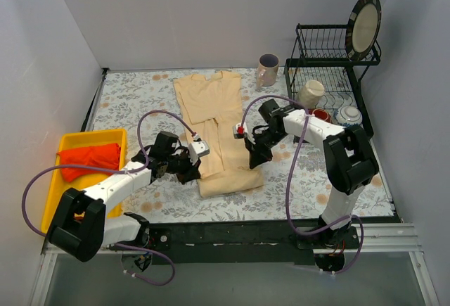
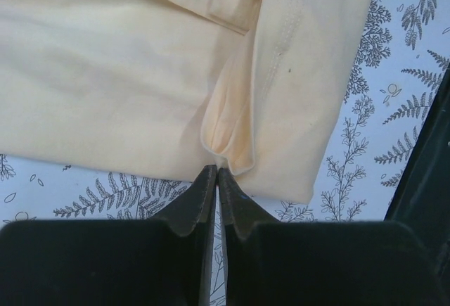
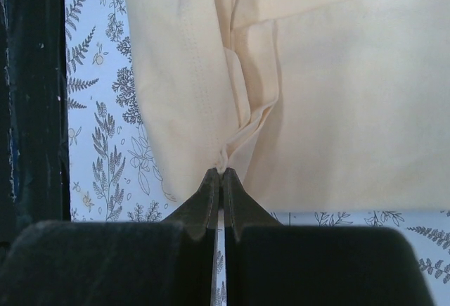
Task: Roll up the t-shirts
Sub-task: Roll the T-shirt to the center of the board.
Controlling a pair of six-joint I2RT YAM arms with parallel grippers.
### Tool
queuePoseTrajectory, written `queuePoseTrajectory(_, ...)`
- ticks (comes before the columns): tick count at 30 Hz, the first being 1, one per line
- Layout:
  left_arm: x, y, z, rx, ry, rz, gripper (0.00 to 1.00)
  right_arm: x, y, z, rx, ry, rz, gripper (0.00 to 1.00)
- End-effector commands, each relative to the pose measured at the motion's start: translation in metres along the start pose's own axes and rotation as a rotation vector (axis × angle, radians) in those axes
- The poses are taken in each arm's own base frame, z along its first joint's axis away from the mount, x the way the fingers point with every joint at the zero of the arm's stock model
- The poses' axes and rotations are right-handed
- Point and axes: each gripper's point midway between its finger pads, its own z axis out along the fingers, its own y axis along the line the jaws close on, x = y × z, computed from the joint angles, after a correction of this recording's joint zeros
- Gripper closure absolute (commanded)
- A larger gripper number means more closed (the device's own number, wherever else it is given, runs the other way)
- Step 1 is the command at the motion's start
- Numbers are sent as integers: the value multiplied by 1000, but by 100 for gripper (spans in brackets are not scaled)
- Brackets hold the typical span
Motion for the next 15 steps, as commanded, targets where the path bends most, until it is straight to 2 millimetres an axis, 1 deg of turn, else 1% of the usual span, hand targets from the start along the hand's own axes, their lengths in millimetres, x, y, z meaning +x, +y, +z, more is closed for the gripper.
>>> queuePoseTrajectory(1,-17,13,-4,-60,-24,34,95,-19,-17,-5,19,-62,-28,99)
queuePoseTrajectory(6,-20,14,-2,-55,-31,26,95,-28,-29,-10,51,-77,-44,99)
queuePoseTrajectory(11,-24,21,-4,-92,-30,29,95,-24,-31,-8,49,-75,-44,99)
queuePoseTrajectory(15,-24,26,-6,-114,-15,23,96,-26,-36,-8,70,-92,-36,99)
